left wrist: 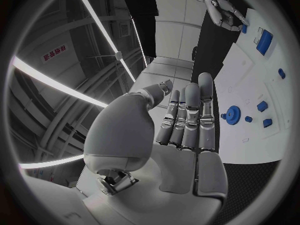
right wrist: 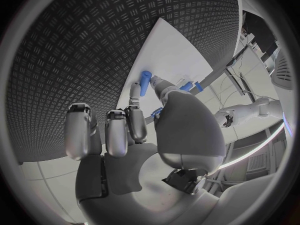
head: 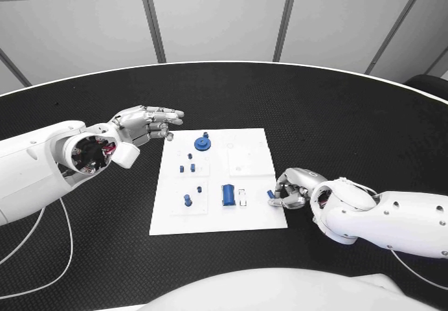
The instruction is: Assemble the parts on the task board
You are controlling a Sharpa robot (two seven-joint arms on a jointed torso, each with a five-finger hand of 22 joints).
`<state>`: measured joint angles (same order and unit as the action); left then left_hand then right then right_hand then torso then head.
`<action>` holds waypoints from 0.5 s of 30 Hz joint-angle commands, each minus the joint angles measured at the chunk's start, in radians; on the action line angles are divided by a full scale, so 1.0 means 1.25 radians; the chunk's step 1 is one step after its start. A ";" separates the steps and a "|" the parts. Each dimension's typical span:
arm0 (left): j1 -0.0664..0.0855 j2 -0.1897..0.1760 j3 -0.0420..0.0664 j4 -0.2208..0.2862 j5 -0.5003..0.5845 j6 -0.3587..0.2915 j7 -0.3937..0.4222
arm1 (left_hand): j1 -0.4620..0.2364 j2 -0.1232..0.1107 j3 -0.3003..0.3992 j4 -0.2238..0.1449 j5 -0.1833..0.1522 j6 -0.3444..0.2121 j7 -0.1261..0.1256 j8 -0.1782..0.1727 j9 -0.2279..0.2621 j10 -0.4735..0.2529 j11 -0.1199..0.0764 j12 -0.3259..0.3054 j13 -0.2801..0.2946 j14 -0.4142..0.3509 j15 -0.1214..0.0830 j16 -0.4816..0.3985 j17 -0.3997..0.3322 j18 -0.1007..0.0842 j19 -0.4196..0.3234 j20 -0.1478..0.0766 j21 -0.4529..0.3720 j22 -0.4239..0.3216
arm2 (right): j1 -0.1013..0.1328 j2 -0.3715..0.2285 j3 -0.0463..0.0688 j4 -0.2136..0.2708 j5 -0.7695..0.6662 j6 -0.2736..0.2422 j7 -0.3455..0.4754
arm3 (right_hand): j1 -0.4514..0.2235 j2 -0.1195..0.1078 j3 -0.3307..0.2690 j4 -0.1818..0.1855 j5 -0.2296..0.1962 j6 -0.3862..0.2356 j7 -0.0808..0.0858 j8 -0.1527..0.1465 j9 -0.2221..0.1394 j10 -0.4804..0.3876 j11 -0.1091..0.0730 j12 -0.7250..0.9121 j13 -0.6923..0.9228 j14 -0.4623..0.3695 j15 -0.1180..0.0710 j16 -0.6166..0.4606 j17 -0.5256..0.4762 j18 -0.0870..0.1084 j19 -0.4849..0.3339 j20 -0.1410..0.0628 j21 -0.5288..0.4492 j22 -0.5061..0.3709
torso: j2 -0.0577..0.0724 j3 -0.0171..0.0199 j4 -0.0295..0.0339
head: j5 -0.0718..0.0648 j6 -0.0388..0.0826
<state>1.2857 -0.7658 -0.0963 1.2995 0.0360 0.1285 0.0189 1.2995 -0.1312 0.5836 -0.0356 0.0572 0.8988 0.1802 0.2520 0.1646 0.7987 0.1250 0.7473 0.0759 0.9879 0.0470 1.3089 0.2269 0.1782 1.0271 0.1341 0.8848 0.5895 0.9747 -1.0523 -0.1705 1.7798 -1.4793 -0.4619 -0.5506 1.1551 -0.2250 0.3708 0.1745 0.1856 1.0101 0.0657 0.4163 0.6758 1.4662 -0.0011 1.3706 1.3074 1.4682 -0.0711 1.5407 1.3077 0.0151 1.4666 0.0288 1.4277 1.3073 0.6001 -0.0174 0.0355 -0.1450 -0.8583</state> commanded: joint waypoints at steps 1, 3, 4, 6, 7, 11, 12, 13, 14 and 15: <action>0.000 -0.001 0.000 0.000 0.000 0.000 0.000 | -0.007 0.001 0.002 0.005 -0.001 -0.002 0.004 -0.005 0.001 -0.005 -0.001 0.000 0.001 -0.004 0.003 -0.001 0.001 0.006 0.004 0.003 -0.004 -0.001 | -0.002 0.001 0.000 -0.001 -0.005 0.004 -0.003 | 0.015 0.004 0.007 -0.009 0.007 -0.002 0.001 -0.004 -0.127 0.016 -0.006 -0.002 0.128 0.074 -0.003 0.002 0.176 0.009 0.063 0.000 0.002 0.180 | 0.001 0.0003 0.0004 | 0.000 -0.001; 0.000 -0.001 0.000 0.001 0.000 -0.001 0.000 | -0.007 0.001 0.002 0.005 -0.001 -0.002 0.004 -0.005 0.001 -0.005 -0.001 0.000 0.001 -0.004 0.003 -0.001 0.001 0.006 0.004 0.003 -0.004 -0.001 | -0.002 0.002 0.000 -0.002 -0.009 0.005 -0.005 | 0.037 0.010 0.026 -0.024 0.014 -0.002 0.000 -0.004 -0.126 0.016 -0.008 -0.001 0.128 0.074 -0.005 0.002 0.176 0.009 0.064 -0.001 0.004 0.180 | 0.000 0.0004 0.0004 | 0.000 0.000; 0.000 -0.001 0.000 0.001 0.000 -0.001 0.000 | -0.007 0.001 0.002 0.005 -0.001 -0.002 0.004 -0.005 0.001 -0.005 -0.001 0.000 0.001 -0.004 0.003 -0.001 0.001 0.006 0.004 0.003 -0.004 -0.001 | -0.003 0.003 0.000 -0.002 -0.010 0.005 -0.006 | 0.054 0.016 0.042 -0.036 0.015 -0.001 -0.001 -0.005 -0.126 0.016 -0.009 -0.001 0.129 0.074 -0.006 0.002 0.177 0.009 0.064 -0.002 0.004 0.181 | 0.000 0.0003 0.0003 | 0.000 -0.001; 0.000 -0.001 0.000 0.001 0.000 -0.001 0.000 | -0.007 0.001 0.002 0.005 -0.001 -0.002 0.004 -0.005 0.001 -0.005 -0.001 0.000 0.001 -0.004 0.003 -0.001 0.001 0.006 0.004 0.003 -0.004 -0.001 | -0.003 0.004 0.000 -0.003 -0.015 0.006 -0.009 | 0.075 0.021 0.071 -0.056 0.015 0.001 -0.002 -0.005 -0.125 0.015 -0.010 -0.002 0.129 0.074 -0.007 0.003 0.177 0.009 0.064 -0.004 0.005 0.181 | 0.000 0.0000 0.0002 | 0.000 -0.002; 0.000 -0.001 0.000 0.001 0.000 -0.001 0.000 | -0.007 0.001 0.002 0.005 -0.001 -0.002 0.004 -0.005 0.001 -0.005 -0.001 0.000 0.001 -0.004 0.003 -0.001 0.001 0.006 0.004 0.003 -0.004 -0.001 | -0.003 0.005 0.000 -0.003 -0.019 0.007 -0.010 | 0.078 0.022 0.079 -0.061 0.015 0.001 -0.002 -0.005 -0.124 0.015 -0.010 -0.001 0.129 0.074 -0.007 0.003 0.178 0.009 0.064 -0.004 0.006 0.181 | 0.000 -0.0004 0.0005 | 0.000 -0.002; 0.000 -0.001 0.000 0.001 0.000 -0.001 0.000 | -0.008 0.001 0.002 0.006 -0.001 -0.003 0.004 -0.005 0.001 -0.006 -0.001 0.000 0.001 -0.004 0.003 -0.001 0.001 0.006 0.005 0.003 -0.005 -0.001 | -0.003 0.006 0.000 -0.004 -0.029 0.008 -0.015 | 0.083 0.028 0.103 -0.073 0.016 0.003 -0.003 -0.005 -0.123 0.015 -0.010 -0.001 0.129 0.075 -0.007 0.003 0.179 0.008 0.065 -0.004 0.006 0.182 | 0.000 -0.0006 0.0006 | 0.000 -0.001; 0.000 -0.001 0.000 0.001 0.000 -0.001 0.000 | -0.008 0.001 0.002 0.006 -0.001 -0.003 0.004 -0.005 0.001 -0.006 -0.001 0.000 0.001 -0.004 0.003 -0.001 0.001 0.006 0.005 0.003 -0.005 -0.001 | -0.003 0.007 0.000 -0.005 -0.030 0.008 -0.016 | 0.083 0.028 0.107 -0.075 0.018 0.002 -0.003 -0.005 -0.123 0.015 -0.010 -0.001 0.129 0.075 -0.007 0.003 0.179 0.008 0.065 -0.004 0.007 0.182 | 0.000 -0.0006 0.0006 | 0.000 -0.001; 0.000 -0.001 0.000 0.001 0.000 -0.001 0.000 | -0.008 0.001 0.002 0.006 -0.001 -0.003 0.004 -0.005 0.001 -0.006 -0.001 0.000 0.001 -0.004 0.003 -0.001 0.001 0.006 0.005 0.003 -0.005 -0.001 | -0.003 0.007 0.000 -0.005 -0.031 0.008 -0.017 | 0.081 0.028 0.114 -0.078 0.025 0.002 -0.002 -0.005 -0.122 0.015 -0.010 -0.001 0.129 0.075 -0.007 0.003 0.179 0.008 0.065 -0.004 0.006 0.182 | 0.000 -0.0006 0.0005 | 0.000 -0.002; 0.000 -0.001 0.000 0.002 0.000 -0.001 0.000 | -0.008 0.001 0.002 0.006 -0.001 -0.003 0.004 -0.005 0.001 -0.006 -0.001 0.000 0.001 -0.004 0.003 -0.001 0.001 0.006 0.005 0.003 -0.005 -0.001 | -0.003 0.007 0.000 -0.004 -0.032 0.007 -0.017 | 0.076 0.026 0.124 -0.082 0.041 0.003 -0.002 -0.004 -0.120 0.015 -0.010 -0.001 0.129 0.075 -0.006 0.003 0.179 0.008 0.065 -0.004 0.007 0.182 | -0.001 -0.0005 0.0003 | 0.000 -0.002; 0.000 -0.002 0.000 0.002 0.000 -0.001 0.000 | -0.008 0.001 0.002 0.006 -0.001 -0.003 0.004 -0.005 0.001 -0.006 -0.001 0.000 0.001 -0.004 0.003 -0.001 0.001 0.006 0.005 0.003 -0.005 -0.001 | -0.003 0.007 0.000 -0.003 -0.032 0.005 -0.018 | 0.074 0.026 0.129 -0.085 0.050 0.003 -0.002 -0.004 -0.119 0.015 -0.010 -0.001 0.129 0.075 -0.006 0.003 0.179 0.008 0.065 -0.004 0.006 0.182 | -0.001 -0.0005 0.0003 | 0.000 -0.002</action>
<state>1.2857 -0.7678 -0.0963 1.3015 0.0360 0.1270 0.0185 1.2995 -0.1312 0.5865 -0.0327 0.0572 0.8988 0.1801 0.2520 0.1645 0.7987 0.1250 0.7472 0.0758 0.9879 0.0470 1.3089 0.2269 0.1782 1.0270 0.1341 0.8848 0.5897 0.9705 -1.0437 -0.1704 1.7754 -1.5195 -0.4543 -0.5726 1.2281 -0.2151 0.4551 0.1435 0.2434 1.0092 0.0665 0.4138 0.7598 1.4659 -0.0084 1.3707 1.3073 1.4645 -0.0747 1.5408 1.3076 0.0150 1.4666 0.0288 1.4328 1.3073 0.6000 -0.0179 0.0360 -0.1451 -0.8607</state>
